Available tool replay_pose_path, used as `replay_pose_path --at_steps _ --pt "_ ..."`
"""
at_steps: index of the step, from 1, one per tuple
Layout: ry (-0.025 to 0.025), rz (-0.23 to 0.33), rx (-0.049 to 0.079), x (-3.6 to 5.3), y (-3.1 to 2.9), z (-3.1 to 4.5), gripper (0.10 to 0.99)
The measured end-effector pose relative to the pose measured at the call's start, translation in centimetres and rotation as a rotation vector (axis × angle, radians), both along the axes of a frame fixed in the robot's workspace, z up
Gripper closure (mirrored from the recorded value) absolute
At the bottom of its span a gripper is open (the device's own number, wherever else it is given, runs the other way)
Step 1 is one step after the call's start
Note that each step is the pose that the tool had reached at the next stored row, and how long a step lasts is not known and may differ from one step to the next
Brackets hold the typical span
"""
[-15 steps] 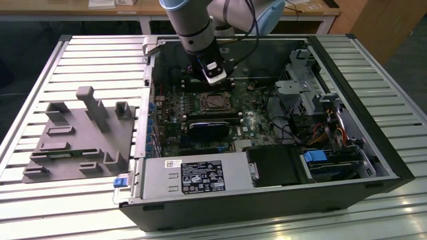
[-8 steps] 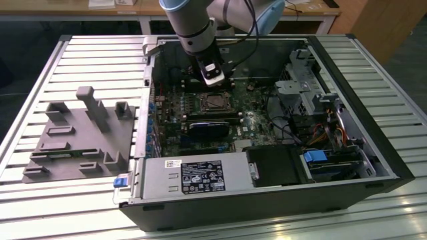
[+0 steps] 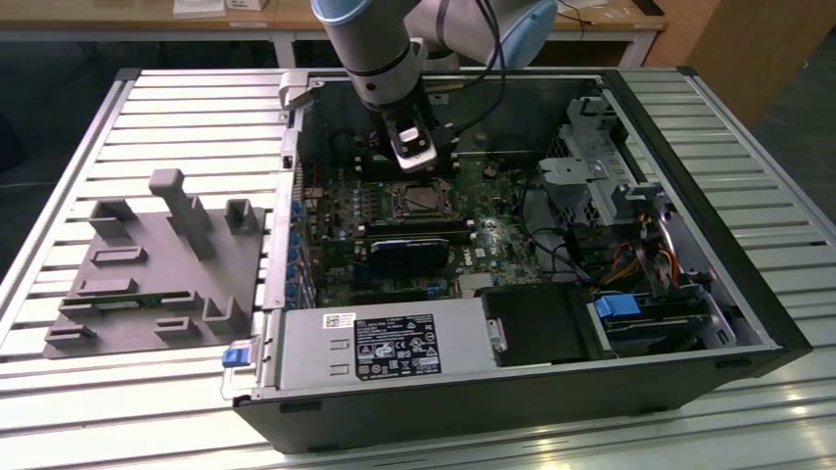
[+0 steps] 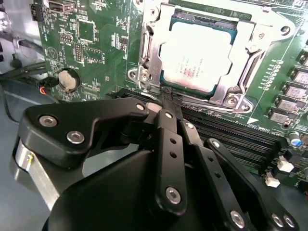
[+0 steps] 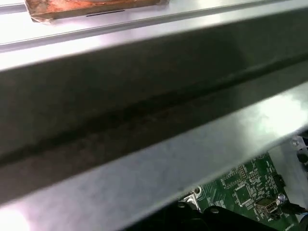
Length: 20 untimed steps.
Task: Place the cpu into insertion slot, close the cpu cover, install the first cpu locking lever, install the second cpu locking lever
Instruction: 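Install the first cpu locking lever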
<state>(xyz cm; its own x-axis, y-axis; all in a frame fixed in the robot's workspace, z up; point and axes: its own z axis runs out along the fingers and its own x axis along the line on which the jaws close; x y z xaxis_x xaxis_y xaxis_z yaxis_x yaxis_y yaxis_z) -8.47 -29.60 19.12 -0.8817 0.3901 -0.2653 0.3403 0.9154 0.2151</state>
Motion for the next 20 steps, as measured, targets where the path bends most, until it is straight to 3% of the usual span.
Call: replay_pose_path --at_steps 11,20 --pt "-0.0001 -0.014 -0.001 0.04 0.16 -0.1 0.98" --pt "-0.0002 -0.014 0.0 0.04 0.16 0.78 0.98"
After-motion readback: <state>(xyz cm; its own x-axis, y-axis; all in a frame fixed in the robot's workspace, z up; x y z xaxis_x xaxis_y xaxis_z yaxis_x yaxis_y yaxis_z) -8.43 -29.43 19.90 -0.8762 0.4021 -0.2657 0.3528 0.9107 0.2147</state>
